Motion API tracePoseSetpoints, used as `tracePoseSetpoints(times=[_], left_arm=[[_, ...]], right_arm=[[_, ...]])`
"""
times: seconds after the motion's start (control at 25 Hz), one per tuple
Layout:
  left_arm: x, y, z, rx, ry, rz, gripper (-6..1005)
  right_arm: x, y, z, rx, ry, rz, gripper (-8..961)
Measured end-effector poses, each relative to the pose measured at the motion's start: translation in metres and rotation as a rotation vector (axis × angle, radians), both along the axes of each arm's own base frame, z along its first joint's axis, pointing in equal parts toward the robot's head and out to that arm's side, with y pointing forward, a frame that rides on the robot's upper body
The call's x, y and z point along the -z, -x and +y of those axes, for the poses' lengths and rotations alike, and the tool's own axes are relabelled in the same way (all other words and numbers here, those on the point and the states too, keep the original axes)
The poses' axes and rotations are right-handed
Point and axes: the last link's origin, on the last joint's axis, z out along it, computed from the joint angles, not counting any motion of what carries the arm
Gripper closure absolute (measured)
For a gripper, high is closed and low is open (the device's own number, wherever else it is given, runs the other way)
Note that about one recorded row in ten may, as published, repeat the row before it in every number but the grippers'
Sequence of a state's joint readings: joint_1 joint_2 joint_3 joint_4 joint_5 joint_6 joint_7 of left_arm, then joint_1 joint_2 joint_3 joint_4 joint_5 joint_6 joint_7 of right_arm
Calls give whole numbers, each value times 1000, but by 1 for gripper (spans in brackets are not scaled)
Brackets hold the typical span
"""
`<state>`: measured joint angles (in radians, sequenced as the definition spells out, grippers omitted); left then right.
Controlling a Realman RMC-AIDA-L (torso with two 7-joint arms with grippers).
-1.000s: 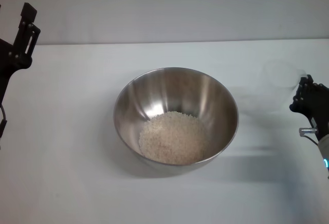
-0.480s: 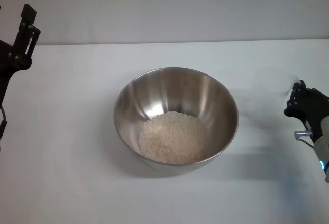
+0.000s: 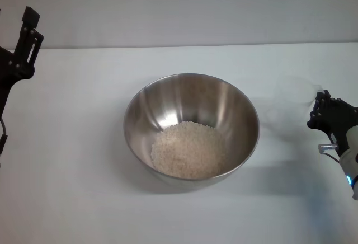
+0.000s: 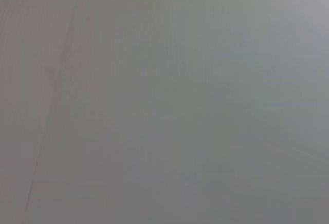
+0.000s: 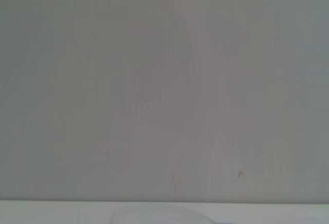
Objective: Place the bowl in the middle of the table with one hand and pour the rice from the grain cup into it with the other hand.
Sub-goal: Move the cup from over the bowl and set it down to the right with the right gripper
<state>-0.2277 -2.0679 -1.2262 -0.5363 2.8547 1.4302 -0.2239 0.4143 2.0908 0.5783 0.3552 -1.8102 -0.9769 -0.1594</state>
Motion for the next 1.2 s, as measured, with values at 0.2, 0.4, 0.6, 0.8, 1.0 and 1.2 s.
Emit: tracePoseSetpoints(times=[0.2,0.4,0.6,0.8,1.0,1.2], left_arm=[[0,0,-2,5,-4,-2,314],[-1,0,-3,4,-6,-5,312],[-1,1,-5,3,-7,-4,311],[-2,0,-5,12,-14,-6,309],[-3,0,-6,16,-16,-6,308],[-4,1,-6,19,-19,-6,306]], right_arm=[[3,1,-2,-12,15,-8,902],[4,4,-2,-28,23,-14,897],[2,4,-4,-37,6,-11,828],[3,3,-5,-34,9,-12,760],[3,0,-7,-21,13,7,719],[5,-2,-12,-14,22,11,720]])
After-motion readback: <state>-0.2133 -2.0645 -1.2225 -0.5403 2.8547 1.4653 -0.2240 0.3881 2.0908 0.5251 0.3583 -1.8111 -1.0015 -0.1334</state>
